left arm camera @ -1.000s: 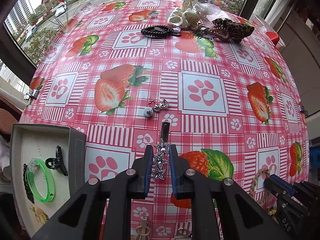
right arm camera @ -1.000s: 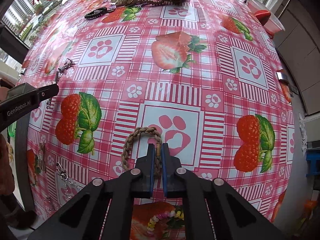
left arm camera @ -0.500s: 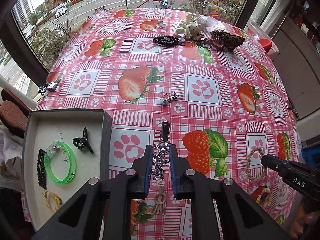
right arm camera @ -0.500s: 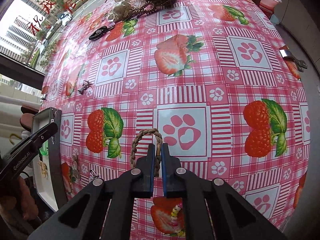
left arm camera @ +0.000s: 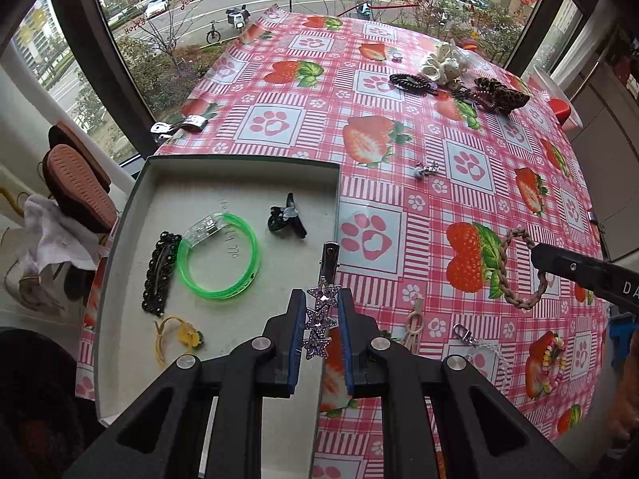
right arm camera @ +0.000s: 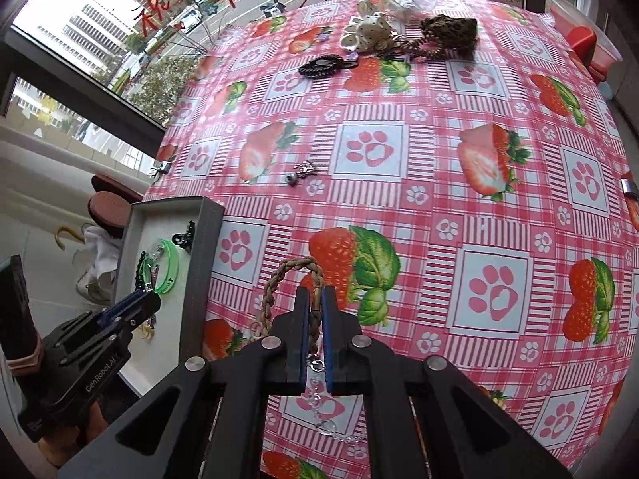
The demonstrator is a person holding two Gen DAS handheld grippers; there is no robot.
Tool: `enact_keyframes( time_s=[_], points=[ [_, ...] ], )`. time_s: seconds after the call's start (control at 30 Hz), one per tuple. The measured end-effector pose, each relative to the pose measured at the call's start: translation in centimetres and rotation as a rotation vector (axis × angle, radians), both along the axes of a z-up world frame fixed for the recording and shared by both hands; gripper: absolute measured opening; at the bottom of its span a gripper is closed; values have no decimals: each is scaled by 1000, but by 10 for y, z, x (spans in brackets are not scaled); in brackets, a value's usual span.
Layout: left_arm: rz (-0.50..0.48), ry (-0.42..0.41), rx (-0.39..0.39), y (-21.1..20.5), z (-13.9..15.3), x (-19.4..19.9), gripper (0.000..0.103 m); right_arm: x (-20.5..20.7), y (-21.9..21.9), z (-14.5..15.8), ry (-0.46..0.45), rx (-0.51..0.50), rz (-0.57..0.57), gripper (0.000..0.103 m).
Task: Organize jewelry
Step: 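Carry the star keychain and rope bracelet over the grey box with both tools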
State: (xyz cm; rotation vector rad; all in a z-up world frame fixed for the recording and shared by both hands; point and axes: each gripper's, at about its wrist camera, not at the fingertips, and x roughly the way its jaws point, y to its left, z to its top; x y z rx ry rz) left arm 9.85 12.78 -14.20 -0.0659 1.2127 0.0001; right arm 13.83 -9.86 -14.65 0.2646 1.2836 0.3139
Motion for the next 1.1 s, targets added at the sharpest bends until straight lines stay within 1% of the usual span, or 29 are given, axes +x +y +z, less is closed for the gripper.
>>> enact_keyframes(
  time_s=[0.1,0.3,0.53,0.63,0.8,0.97,1.1],
  points=[
    [46,9,4,23,-2,-13,23,2,31,6,-10,16,64,6],
    [144,34,21,70,-10,-42,23,0,97,6,-7,45,193,6],
    [240,77,31,114,-30,-70,23,-12,167,-14,36,36,335,6],
    [258,96,31,125,-42,-76,23,-14,191,-28,67,21,383,6],
    [271,125,22,134,-62,-75,23,-15,218,-53,107,-19,428,6],
    [289,116,28,139,-72,-68,23,-6,231,-69,119,-54,438,6],
    [308,101,24,145,-74,-60,23,6,238,-74,107,-74,440,6]
  ],
)
